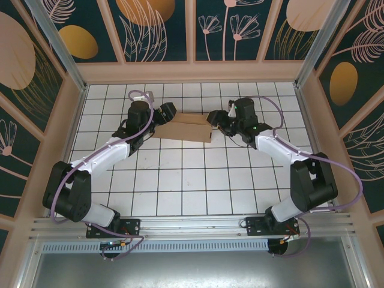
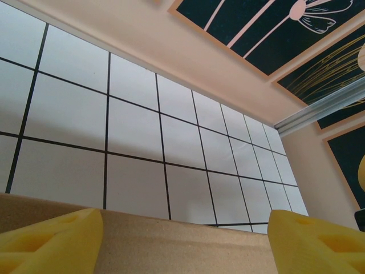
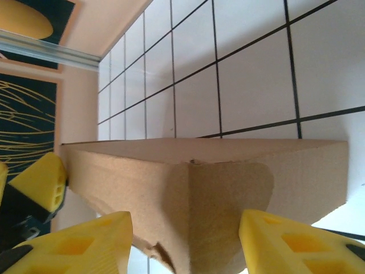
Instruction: Fold the paper box
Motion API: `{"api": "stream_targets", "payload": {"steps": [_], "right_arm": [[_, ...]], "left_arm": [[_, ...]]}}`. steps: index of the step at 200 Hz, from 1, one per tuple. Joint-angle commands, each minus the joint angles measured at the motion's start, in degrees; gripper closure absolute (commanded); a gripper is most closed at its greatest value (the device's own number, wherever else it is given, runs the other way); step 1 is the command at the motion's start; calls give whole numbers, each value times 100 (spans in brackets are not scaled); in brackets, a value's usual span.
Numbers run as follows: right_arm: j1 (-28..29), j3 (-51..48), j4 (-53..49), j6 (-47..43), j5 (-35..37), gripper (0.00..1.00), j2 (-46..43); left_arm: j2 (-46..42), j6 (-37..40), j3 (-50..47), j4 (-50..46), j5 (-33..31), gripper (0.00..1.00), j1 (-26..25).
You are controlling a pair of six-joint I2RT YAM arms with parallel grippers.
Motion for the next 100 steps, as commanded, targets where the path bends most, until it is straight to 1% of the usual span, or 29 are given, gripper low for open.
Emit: {"api": "stream_targets", "payload": {"steps": [1, 24, 44, 53, 57, 77, 100], "right_arm": [[220, 307, -558, -348, 537, 47, 323], [334, 559, -1033, -679, 923, 49, 549], [348, 664, -1289, -841, 1244, 53, 649], [348, 681, -1326, -886, 1298, 54, 666], [348, 693, -1343, -898, 1313, 54, 669], [350, 771, -1396, -963, 1327, 55, 754], [348, 846, -1444, -997, 1337, 55, 827]], "left_arm": [[177, 3, -112, -848, -8, 24, 21], [76, 97, 29, -1020, -86, 22, 28], [-27, 171, 217, -1207, -51, 19, 79], [-97, 199, 212, -1276, -1, 18, 121], [-125, 222, 393, -1313, 28, 17, 140], [-320, 408, 664, -1581, 108, 15, 222], [-601, 842, 935, -2170, -78, 14, 307]]}}
